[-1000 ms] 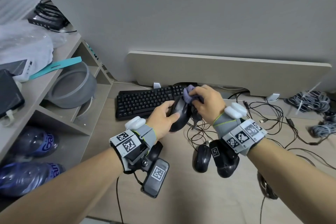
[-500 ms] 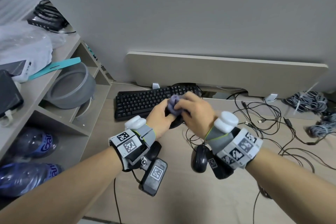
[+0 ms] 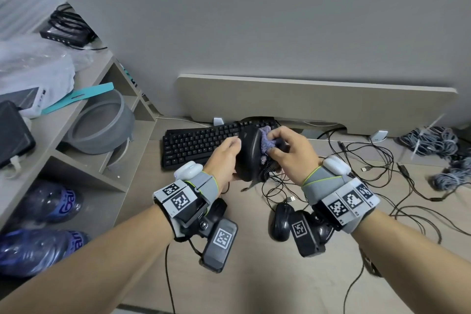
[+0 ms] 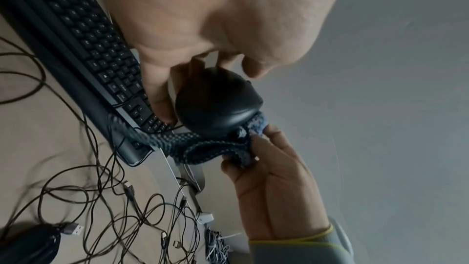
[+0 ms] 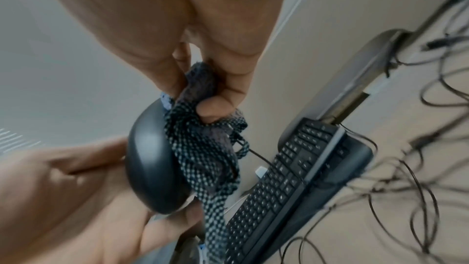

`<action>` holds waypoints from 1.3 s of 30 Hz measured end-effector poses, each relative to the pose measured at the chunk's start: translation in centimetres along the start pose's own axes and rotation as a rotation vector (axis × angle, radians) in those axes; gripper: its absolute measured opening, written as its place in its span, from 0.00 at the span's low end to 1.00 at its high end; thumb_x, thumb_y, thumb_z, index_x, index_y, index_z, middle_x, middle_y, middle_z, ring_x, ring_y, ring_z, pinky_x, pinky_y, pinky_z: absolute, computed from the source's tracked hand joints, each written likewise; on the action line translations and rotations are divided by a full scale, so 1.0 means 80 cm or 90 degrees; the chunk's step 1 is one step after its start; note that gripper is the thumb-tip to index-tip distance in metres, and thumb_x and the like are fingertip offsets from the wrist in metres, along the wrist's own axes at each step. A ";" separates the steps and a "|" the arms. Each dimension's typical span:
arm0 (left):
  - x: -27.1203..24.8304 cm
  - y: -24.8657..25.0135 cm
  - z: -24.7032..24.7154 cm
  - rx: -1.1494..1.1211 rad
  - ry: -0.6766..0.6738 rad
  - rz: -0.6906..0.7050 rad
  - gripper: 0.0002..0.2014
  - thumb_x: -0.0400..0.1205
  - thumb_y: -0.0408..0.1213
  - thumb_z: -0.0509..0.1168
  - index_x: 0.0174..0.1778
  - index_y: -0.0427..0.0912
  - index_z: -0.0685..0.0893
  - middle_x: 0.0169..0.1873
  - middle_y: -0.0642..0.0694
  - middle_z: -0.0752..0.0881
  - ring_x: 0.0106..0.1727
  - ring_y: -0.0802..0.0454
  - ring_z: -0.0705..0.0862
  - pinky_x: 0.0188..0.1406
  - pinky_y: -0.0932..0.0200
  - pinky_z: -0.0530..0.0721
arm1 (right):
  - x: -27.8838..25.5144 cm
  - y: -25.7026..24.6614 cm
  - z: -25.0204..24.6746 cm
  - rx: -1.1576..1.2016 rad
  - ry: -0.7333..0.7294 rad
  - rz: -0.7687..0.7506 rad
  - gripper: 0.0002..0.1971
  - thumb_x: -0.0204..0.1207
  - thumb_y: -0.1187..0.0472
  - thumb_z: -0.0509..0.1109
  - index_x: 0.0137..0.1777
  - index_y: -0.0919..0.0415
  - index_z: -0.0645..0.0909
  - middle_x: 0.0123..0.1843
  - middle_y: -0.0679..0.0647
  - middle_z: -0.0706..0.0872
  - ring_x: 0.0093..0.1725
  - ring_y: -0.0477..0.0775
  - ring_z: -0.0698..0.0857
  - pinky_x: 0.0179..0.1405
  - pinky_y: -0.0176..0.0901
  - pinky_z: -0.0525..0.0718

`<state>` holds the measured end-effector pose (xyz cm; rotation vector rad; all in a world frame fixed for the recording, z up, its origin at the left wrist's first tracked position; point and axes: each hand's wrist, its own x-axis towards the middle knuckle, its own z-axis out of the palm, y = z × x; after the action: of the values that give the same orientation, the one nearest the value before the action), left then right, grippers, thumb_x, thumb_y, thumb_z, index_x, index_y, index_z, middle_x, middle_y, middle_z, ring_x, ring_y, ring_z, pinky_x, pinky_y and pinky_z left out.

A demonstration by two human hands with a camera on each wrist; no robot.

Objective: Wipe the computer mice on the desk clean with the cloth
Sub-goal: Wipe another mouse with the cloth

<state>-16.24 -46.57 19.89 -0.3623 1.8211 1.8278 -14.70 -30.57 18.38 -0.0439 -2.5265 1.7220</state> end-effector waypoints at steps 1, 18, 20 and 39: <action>-0.002 0.001 0.002 0.017 0.000 -0.010 0.18 0.89 0.51 0.53 0.68 0.47 0.79 0.62 0.39 0.85 0.59 0.45 0.86 0.55 0.39 0.88 | -0.002 -0.006 0.001 -0.012 -0.010 -0.029 0.09 0.70 0.75 0.70 0.41 0.60 0.78 0.33 0.43 0.79 0.28 0.37 0.74 0.31 0.30 0.76; 0.008 0.007 0.010 0.006 0.094 0.010 0.23 0.85 0.62 0.54 0.51 0.50 0.86 0.44 0.41 0.90 0.42 0.43 0.90 0.45 0.40 0.90 | -0.004 -0.034 0.016 -0.132 -0.027 -0.202 0.08 0.64 0.69 0.69 0.42 0.61 0.80 0.41 0.56 0.80 0.41 0.53 0.78 0.42 0.43 0.75; 0.013 0.007 0.003 0.047 0.121 0.029 0.30 0.81 0.68 0.54 0.50 0.45 0.88 0.41 0.46 0.91 0.44 0.48 0.90 0.55 0.50 0.86 | -0.028 -0.034 0.023 -0.144 -0.125 -0.226 0.08 0.63 0.70 0.69 0.42 0.60 0.80 0.40 0.55 0.78 0.41 0.54 0.77 0.41 0.44 0.74; 0.029 -0.005 0.002 0.193 0.073 0.084 0.38 0.67 0.75 0.50 0.61 0.56 0.87 0.58 0.44 0.89 0.63 0.43 0.86 0.71 0.39 0.77 | 0.006 -0.038 0.011 -0.184 -0.114 -0.225 0.10 0.59 0.71 0.63 0.40 0.61 0.79 0.39 0.54 0.79 0.39 0.53 0.78 0.40 0.42 0.75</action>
<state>-17.92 -46.02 18.27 -0.2422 2.2082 1.6070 -15.20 -32.46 20.94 0.5267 -2.6808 1.2737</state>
